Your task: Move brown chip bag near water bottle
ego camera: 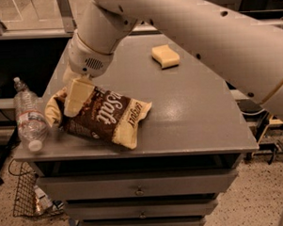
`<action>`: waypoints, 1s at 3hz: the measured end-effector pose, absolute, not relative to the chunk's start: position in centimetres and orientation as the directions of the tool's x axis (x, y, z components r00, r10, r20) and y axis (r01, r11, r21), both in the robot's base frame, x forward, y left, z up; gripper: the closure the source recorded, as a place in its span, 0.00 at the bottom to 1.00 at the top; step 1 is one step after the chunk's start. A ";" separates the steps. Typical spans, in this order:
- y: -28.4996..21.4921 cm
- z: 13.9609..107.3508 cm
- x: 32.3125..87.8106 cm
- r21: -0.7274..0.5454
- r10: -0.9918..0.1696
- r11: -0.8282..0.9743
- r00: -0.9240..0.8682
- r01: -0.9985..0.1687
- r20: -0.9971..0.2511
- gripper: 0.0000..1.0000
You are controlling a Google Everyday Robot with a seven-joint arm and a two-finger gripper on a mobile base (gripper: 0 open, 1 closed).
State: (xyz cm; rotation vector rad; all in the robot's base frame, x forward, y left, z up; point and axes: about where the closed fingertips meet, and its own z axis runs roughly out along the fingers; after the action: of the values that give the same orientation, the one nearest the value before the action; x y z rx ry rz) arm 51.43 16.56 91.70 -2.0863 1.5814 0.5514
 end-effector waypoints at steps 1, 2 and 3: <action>16.6 91.7 51.4 -0.121 -0.780 -0.233 0.260 -0.965 -0.569 0.00; 16.5 91.8 51.3 -0.126 -0.785 -0.227 0.259 -0.966 -0.563 0.00; 13.1 92.9 51.1 -0.167 -0.810 -0.139 0.209 -0.976 -0.548 0.00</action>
Offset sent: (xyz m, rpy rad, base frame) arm -0.0006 0.0006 0.0001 -0.0004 -0.0005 0.0015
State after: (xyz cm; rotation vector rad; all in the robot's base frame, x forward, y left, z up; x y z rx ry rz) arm 51.09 13.10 92.86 -2.0037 1.6516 0.4514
